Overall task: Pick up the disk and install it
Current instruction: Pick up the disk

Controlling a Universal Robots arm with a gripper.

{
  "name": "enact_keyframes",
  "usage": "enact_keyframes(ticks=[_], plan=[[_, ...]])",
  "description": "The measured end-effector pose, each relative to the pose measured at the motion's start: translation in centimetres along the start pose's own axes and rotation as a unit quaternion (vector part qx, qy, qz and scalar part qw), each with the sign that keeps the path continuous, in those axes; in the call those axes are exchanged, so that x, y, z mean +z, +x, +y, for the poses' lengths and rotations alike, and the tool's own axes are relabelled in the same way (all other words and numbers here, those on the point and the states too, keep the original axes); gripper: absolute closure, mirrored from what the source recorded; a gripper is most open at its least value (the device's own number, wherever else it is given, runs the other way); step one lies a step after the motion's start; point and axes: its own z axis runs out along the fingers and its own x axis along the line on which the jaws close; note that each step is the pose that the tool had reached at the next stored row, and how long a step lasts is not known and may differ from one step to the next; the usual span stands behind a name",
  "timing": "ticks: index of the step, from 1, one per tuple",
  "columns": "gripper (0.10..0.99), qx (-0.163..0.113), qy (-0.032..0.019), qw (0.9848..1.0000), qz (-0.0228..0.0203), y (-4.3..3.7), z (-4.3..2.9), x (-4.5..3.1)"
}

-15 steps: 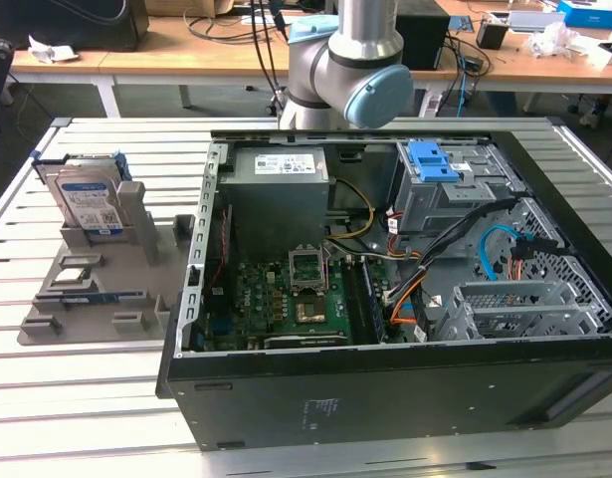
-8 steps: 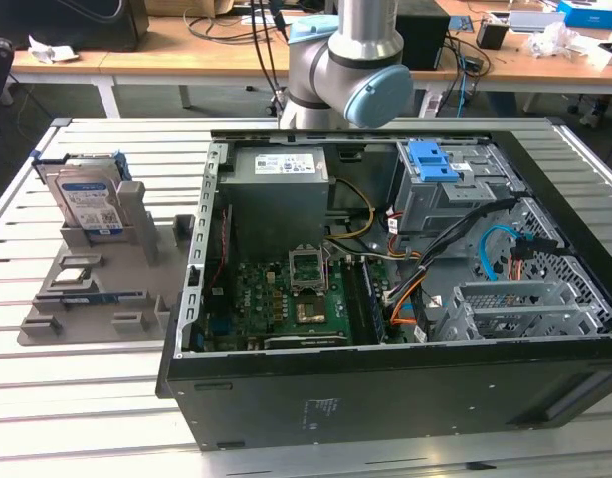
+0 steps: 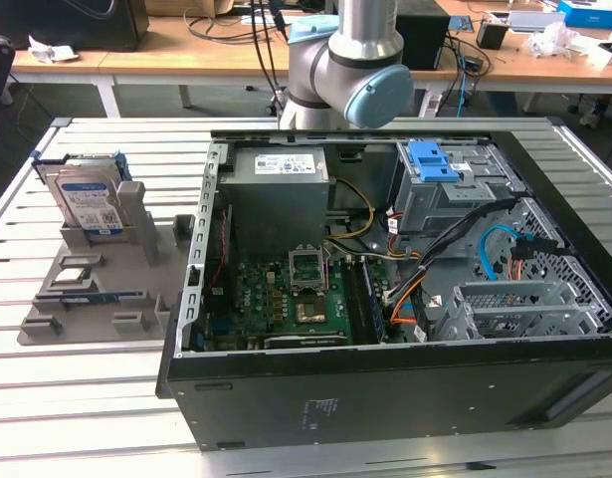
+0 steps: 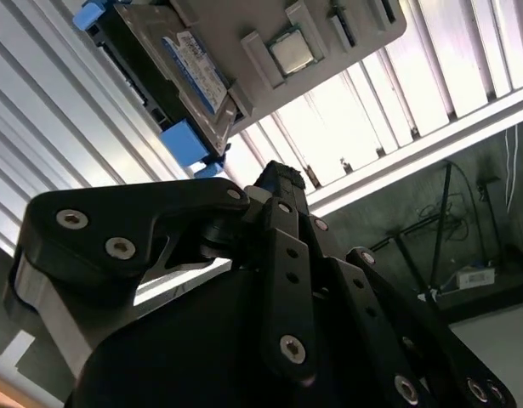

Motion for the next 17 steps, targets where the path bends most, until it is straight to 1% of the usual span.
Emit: enact_keyframes(ticks=[5, 10, 12, 16, 17], plan=[[0.98, -0.029, -0.0008, 0.9996, 0.0003, 0.0, 0.0, 0.0], [0.98, -0.052, -0.0014, 0.9987, 0.0005, 0.0, 0.0, 0.0], [0.98, -0.065, -0.0017, 0.9979, 0.0007, 0.0, 0.0, 0.0], [0.98, -0.083, -0.0022, 0.9966, 0.0008, 0.0, 0.0, 0.0], [0.98, -0.089, -0.0023, 0.996, 0.0009, 0.0, 0.0, 0.0]])
